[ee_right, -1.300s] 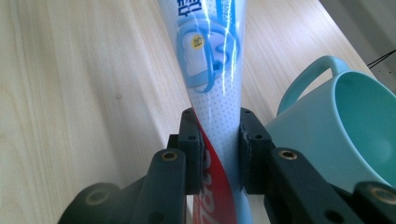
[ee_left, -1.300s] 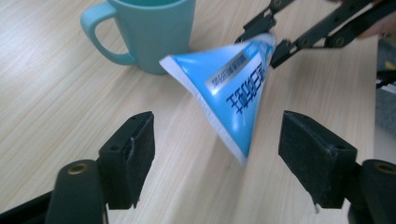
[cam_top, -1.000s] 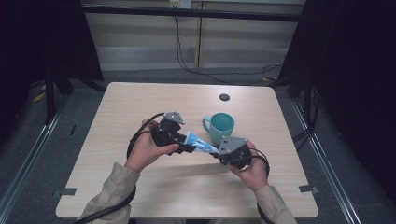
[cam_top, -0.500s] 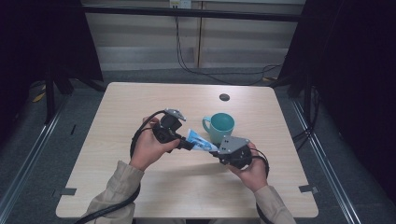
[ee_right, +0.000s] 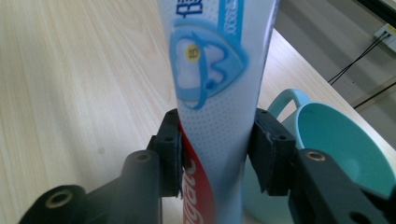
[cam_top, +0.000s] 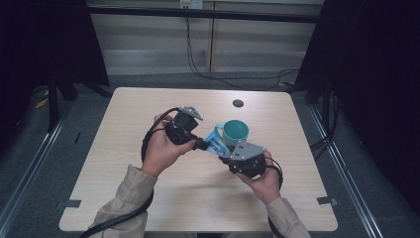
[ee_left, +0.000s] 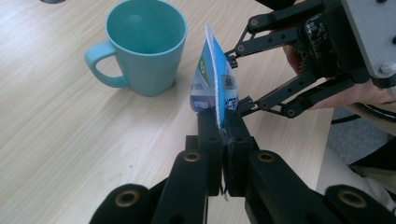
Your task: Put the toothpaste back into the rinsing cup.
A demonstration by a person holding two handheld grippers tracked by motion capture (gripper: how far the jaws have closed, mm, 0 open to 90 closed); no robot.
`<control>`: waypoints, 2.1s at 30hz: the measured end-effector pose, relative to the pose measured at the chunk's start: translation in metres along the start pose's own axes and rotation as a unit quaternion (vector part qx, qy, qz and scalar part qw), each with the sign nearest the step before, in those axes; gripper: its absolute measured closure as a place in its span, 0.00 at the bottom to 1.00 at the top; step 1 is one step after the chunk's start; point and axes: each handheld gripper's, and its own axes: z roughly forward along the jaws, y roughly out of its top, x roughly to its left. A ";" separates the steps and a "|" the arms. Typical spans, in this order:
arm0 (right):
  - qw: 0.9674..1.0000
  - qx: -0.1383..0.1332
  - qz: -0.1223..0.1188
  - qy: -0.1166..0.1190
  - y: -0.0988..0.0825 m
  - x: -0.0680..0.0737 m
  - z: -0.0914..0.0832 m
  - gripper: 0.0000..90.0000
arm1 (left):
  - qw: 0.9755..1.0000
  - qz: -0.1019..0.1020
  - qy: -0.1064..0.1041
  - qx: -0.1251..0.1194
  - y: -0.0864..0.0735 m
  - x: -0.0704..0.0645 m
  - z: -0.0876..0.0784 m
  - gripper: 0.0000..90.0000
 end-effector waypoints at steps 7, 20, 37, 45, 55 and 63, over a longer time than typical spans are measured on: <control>0.998 -0.028 0.052 -0.002 0.009 -0.001 0.000 0.46 | 1.000 0.014 0.016 0.015 0.015 -0.008 -0.001 1.00; 0.995 -0.048 0.087 0.000 0.021 -0.003 0.004 0.76 | 1.000 0.018 -0.009 -0.012 0.026 -0.014 0.000 0.97; 0.987 -0.058 0.144 0.038 0.015 -0.031 -0.010 0.82 | 0.995 0.045 0.030 -0.083 -0.027 0.002 0.004 0.24; 0.983 -0.070 0.162 0.044 0.015 -0.040 -0.015 0.81 | 0.995 0.034 0.032 -0.089 -0.057 0.006 0.028 0.23; 0.980 -0.084 0.172 0.045 0.020 -0.050 -0.019 0.81 | 0.997 0.023 0.032 -0.071 -0.091 0.012 0.057 0.21; 0.979 -0.088 0.177 0.045 0.022 -0.056 -0.020 0.81 | 0.998 0.012 0.032 -0.056 -0.115 0.019 0.075 0.20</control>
